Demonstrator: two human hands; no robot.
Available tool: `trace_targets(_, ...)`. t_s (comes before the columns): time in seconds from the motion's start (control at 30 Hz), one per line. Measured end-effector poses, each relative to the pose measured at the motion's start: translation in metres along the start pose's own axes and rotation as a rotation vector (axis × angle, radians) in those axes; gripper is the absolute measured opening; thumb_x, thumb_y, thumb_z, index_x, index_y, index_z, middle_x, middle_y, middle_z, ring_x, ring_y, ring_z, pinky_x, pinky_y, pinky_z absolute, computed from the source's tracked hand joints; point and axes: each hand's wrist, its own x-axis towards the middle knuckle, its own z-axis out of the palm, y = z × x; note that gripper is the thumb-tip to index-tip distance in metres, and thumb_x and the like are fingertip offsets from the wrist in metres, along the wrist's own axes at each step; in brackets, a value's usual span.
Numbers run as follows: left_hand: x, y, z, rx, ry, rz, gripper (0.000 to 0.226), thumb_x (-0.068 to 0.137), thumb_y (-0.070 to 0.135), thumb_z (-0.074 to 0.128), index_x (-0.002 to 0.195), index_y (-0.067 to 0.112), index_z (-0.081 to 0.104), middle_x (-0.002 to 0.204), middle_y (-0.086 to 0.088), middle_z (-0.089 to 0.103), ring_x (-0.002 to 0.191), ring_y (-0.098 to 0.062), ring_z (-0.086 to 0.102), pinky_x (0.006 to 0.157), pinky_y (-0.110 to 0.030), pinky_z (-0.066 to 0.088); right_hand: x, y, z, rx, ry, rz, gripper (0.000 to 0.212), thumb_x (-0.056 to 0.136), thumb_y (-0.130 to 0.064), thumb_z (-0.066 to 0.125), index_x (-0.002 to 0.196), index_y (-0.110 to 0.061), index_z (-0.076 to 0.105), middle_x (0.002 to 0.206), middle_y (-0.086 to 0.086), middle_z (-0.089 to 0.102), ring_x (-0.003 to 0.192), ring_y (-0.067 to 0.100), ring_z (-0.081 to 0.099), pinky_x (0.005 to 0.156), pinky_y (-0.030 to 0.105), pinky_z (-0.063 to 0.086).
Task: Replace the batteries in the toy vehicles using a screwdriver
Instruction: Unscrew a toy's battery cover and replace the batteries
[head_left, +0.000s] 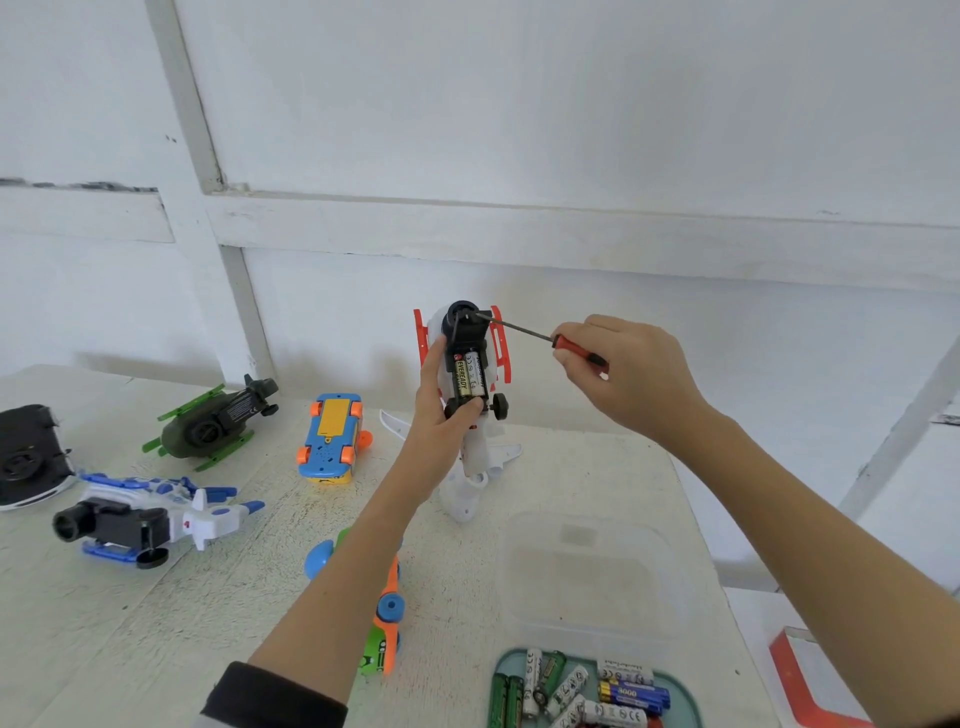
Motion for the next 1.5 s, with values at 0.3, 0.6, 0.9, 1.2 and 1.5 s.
trace_targets(0.3,-0.003,-0.004,0.0,0.074,0.002,-0.016,0.072,0.099,0.005,0.047,0.124,0.068,0.024,0.146,-0.004,0.039,0.128,-0.028,0.048,0.101,-0.031,0.047,0.017,0.0,0.005,-0.04,-0.071,0.074,0.026,0.086,-0.027,0.045,0.081,-0.014,0.067,0.062,-0.003,0.055,0.054,0.019,0.047,0.048,0.026,0.039)
trace_targets(0.6,-0.008,-0.004,0.003,0.092,0.003,-0.003,0.068,0.1,0.001,0.044,0.129,0.059,0.025,0.125,0.013,0.048,0.12,-0.025,0.054,0.092,-0.026,0.048,0.014,0.001,0.007,-0.04,-0.067,0.082,0.019,0.09,-0.023,0.05,0.089,-0.014,0.067,0.067,-0.003,0.057,0.055,0.015,0.045,0.047,0.023,0.034)
trace_targets(0.9,-0.009,-0.002,0.005,0.1,-0.01,0.004,0.068,0.1,0.006,0.047,0.131,0.062,0.026,0.128,0.015,0.047,0.122,-0.025,0.053,0.097,-0.028,0.046,-0.001,-0.003,0.012,-0.064,-0.128,0.037,0.021,0.087,-0.024,0.049,0.082,-0.015,0.068,0.063,-0.008,0.052,0.051,0.014,0.046,0.044,0.014,0.026)
trace_targets(1.2,-0.01,-0.004,0.011,0.167,-0.034,0.005,0.065,0.085,0.029,0.048,0.126,0.076,0.028,0.137,0.007,0.038,0.127,-0.027,0.045,0.11,-0.052,0.037,-0.009,0.003,0.009,-0.108,-0.116,0.117,0.015,0.089,-0.019,0.055,0.087,-0.014,0.069,0.067,-0.003,0.058,0.054,0.018,0.049,0.047,0.022,0.037)
trace_targets(1.5,-0.009,0.0,0.017,0.185,-0.076,-0.046,0.065,0.101,0.003,0.042,0.133,0.057,0.025,0.135,-0.004,0.034,0.122,-0.02,0.046,0.112,-0.039,0.037,-0.016,0.004,0.003,-0.121,-0.132,0.14,0.014,0.09,-0.02,0.055,0.09,-0.015,0.068,0.068,-0.005,0.056,0.056,0.017,0.049,0.048,0.021,0.035)
